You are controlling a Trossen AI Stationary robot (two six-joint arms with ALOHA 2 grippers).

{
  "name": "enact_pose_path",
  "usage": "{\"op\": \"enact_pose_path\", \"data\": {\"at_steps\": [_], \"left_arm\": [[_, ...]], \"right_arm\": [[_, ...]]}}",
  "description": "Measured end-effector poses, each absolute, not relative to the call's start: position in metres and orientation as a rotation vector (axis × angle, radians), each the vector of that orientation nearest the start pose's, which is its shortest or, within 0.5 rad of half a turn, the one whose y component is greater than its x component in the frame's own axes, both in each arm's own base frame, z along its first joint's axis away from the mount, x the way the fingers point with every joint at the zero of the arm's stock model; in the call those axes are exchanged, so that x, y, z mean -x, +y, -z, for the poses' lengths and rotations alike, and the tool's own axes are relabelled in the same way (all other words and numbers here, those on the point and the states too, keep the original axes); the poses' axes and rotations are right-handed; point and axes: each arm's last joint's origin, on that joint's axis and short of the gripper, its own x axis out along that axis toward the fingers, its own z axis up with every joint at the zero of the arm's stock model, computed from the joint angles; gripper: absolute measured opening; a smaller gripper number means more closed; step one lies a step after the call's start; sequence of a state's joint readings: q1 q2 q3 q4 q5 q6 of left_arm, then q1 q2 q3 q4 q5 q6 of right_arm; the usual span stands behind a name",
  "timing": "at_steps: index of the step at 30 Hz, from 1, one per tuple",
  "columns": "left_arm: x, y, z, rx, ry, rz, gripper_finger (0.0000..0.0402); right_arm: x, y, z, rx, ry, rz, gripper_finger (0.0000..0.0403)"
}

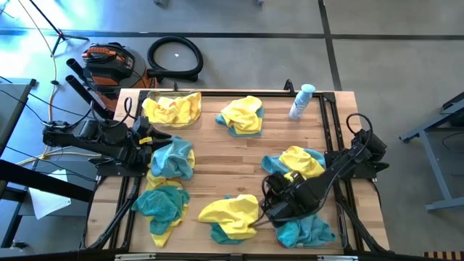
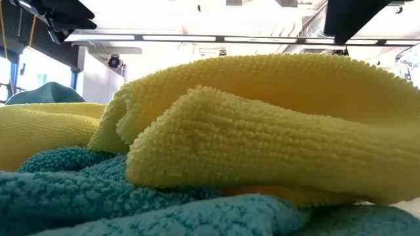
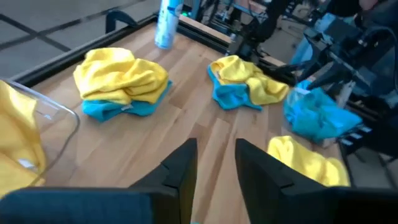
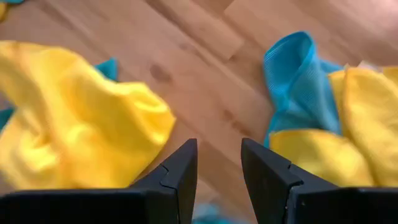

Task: Sort microfiber towel by color & place in baskets
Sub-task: Put the yellow towel into the top transparent bin

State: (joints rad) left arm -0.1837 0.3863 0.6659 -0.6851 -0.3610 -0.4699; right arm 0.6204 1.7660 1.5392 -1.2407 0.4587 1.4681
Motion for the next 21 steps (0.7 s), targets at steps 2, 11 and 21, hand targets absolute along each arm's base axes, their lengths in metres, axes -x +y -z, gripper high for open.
{"op": "enact_pose_path", "data": {"at_steps": [2,11,21], "left_arm": [[-0.085,-0.005,-0.291,0.317,0.346,-0.259,0.0109],[-0.133,-0.012,-0.297,0.162,0.287,-0.289,0.0113],[-0.224,0.013,-0.296,0.156,0.487,-0.424,0.0113]], "right_arm": [[-0.275,0.173,-0.267,-0.517,1.005,0.733,0.0119],[-0.237,0.124,-0.248,-0.551,0.784,0.56,0.0119],[-0.167,0.058,-0.227,-0.641,0.558,0.464,0.0119]]}}
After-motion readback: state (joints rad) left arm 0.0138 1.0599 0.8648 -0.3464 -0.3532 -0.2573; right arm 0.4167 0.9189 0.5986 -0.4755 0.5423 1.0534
